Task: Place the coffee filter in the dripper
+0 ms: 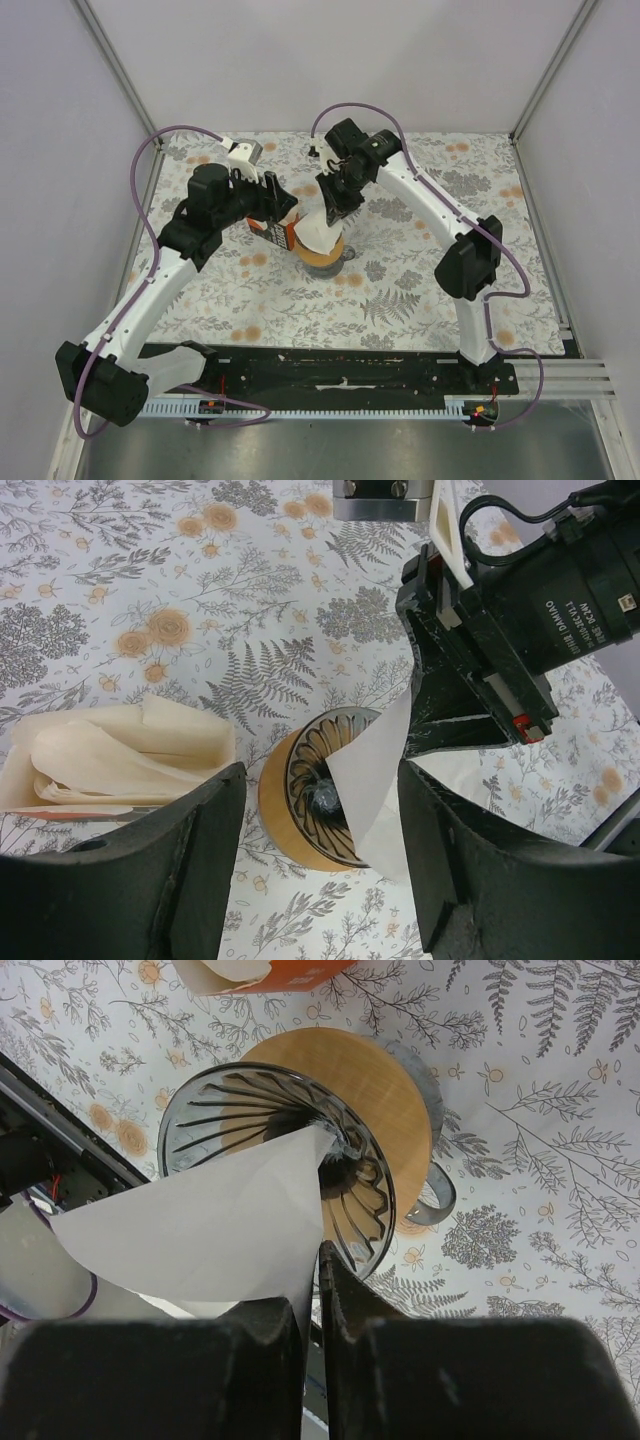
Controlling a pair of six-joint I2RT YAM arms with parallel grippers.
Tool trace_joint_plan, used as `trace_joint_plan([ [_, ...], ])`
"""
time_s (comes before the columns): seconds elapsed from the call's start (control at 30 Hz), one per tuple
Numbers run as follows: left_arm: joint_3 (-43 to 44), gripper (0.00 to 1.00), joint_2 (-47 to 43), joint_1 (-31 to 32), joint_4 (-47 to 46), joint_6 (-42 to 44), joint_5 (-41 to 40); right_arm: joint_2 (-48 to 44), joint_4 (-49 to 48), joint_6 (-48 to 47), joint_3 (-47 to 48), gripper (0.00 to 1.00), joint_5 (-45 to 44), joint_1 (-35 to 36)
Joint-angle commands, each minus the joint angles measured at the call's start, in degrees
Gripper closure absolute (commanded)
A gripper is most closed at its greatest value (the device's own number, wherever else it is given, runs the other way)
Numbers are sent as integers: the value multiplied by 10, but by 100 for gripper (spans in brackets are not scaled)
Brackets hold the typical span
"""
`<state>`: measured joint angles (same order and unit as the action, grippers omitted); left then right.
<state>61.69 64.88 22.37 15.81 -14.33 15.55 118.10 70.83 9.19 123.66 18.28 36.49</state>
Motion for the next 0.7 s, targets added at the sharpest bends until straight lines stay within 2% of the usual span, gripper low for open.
trace_joint_plan([
  [0.0,0,32,-9,0,-21,-3,-7,15,10,-10,32,84,-4,7],
  [0.07,0,33,-9,0,-23,-2,-10,19,9,-14,43,75,-7,9],
  [0.27,-3,32,-11,1,-24,-1,-12,17,5,-27,64,61,-45,10],
  [0.53,-12,33,-12,0,-27,-11,-17,-37,-39,-63,83,58,-85,13],
  [0.67,-32,33,-11,0,-39,-42,-11,-102,-130,-102,-3,59,-143,38],
])
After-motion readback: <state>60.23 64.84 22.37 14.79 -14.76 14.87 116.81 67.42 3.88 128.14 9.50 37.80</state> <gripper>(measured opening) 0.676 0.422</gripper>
